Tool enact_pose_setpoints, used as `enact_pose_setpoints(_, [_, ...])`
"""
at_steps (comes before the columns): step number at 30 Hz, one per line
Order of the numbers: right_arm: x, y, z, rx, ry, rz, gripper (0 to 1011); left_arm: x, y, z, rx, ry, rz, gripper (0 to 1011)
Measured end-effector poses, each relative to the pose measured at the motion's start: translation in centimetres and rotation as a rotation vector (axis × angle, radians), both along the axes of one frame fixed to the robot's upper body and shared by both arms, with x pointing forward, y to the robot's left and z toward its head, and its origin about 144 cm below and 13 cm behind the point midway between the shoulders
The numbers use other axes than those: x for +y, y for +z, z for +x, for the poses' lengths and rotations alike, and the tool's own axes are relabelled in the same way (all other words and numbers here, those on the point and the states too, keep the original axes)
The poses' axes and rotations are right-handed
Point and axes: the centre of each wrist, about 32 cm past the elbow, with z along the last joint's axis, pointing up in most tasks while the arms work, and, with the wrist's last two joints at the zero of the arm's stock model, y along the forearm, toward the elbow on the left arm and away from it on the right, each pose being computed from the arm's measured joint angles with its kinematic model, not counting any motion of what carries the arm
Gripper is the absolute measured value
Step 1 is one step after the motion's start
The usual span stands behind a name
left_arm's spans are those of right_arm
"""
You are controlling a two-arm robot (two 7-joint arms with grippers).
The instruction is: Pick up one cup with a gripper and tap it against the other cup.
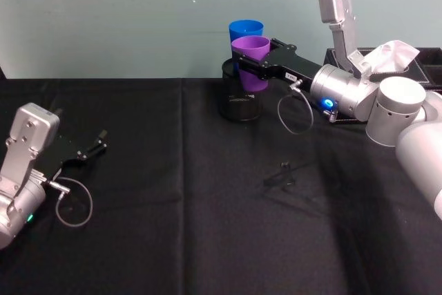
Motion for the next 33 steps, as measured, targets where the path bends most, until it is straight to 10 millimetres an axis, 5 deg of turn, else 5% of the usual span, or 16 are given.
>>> enact_pose_setpoints(33, [0.01, 0.01, -0.02, 0.0, -0.005, -0.004, 724, 0.0, 0.0, 0.0, 0.0, 0.0, 0.0, 1000])
